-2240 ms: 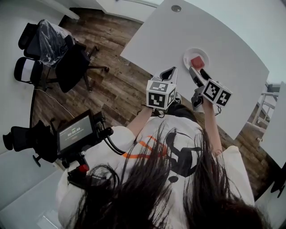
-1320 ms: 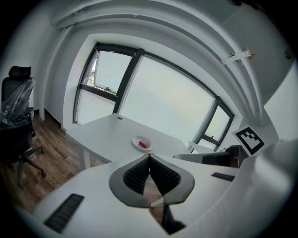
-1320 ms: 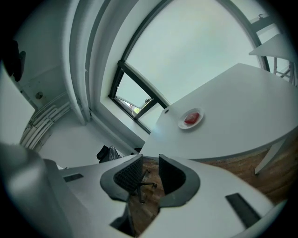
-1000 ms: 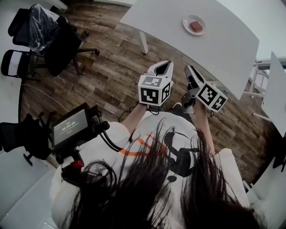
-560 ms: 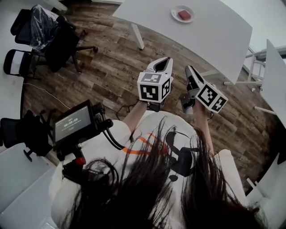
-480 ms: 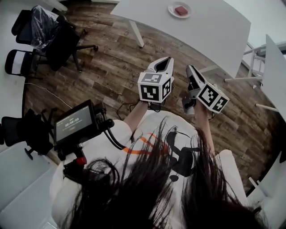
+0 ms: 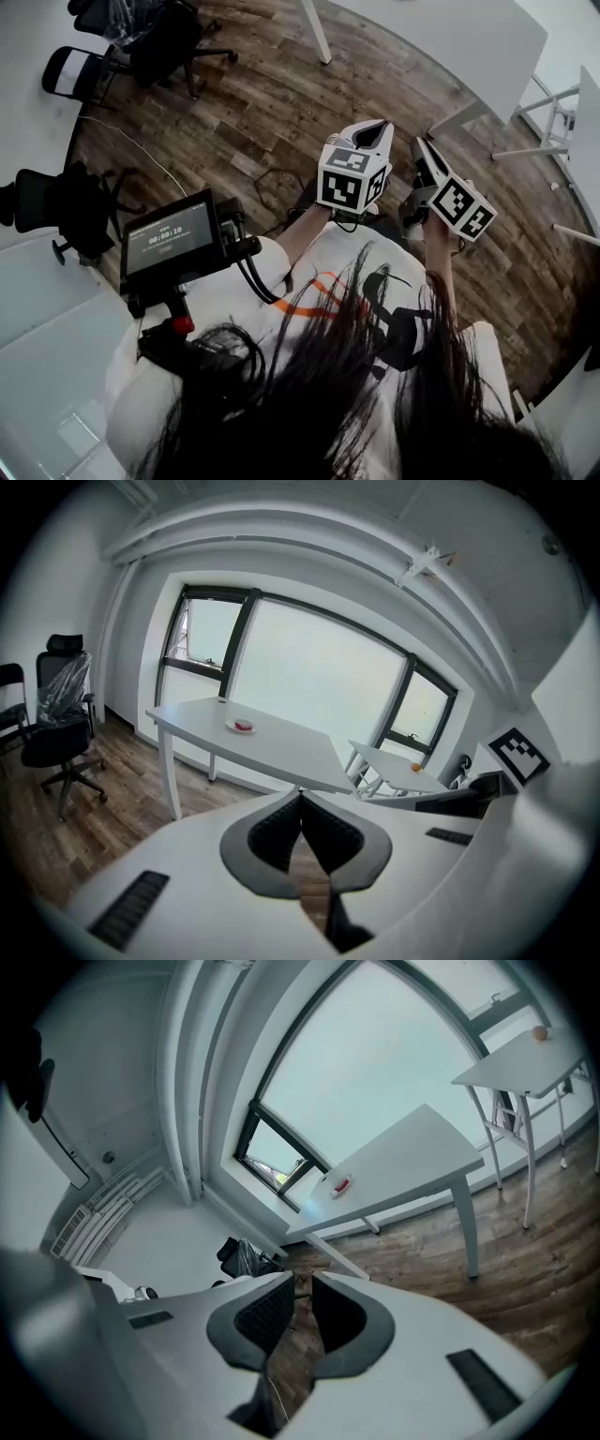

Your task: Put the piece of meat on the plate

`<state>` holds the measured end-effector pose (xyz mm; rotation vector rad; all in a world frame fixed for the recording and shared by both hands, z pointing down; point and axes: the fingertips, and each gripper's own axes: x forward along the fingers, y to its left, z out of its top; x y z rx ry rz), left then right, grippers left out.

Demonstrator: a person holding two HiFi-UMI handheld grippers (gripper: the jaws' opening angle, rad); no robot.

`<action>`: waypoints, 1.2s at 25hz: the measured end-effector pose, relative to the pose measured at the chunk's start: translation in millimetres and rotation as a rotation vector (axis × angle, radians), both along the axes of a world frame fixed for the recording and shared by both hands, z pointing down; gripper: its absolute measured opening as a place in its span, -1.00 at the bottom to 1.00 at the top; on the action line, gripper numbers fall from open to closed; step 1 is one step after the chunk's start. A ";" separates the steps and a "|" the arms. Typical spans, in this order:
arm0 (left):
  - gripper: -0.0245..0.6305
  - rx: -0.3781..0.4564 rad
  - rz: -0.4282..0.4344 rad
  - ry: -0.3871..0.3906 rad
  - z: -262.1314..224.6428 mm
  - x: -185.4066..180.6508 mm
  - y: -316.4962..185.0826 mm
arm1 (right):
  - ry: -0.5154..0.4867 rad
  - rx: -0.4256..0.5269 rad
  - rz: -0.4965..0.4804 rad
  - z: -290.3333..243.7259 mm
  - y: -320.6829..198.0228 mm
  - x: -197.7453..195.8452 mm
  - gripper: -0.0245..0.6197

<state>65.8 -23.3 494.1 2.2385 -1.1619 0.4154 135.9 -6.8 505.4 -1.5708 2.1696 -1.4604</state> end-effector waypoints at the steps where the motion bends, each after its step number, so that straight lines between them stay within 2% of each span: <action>1: -0.91 0.004 -0.003 -0.008 -2.1 -0.1 8.2 | -0.009 -0.002 -0.006 0.1 7.6 -0.2 -0.72; 7: -0.91 0.079 -0.034 -0.042 -30.3 -3.7 90.1 | -0.053 0.061 -0.041 -22.5 88.3 -7.2 -0.72; 12: -0.91 0.075 -0.069 -0.060 -26.1 -31.8 84.2 | -0.064 0.057 -0.065 -19.0 76.3 -29.1 -0.72; 14: -0.91 0.081 -0.068 -0.067 -29.4 -45.3 97.7 | -0.063 0.054 -0.057 -21.1 87.9 -38.8 -0.72; 19: -0.91 0.083 -0.068 -0.070 -32.8 -95.0 133.6 | -0.070 0.047 -0.032 -23.4 123.8 -81.1 -0.72; 26: -0.91 0.083 -0.032 -0.037 -57.6 -196.3 151.9 | -0.037 0.028 0.017 -47.9 152.7 -180.3 -0.72; 30: -0.91 0.084 -0.003 -0.030 -38.0 -216.0 166.3 | -0.046 0.037 0.054 -31.8 172.4 -199.5 -0.72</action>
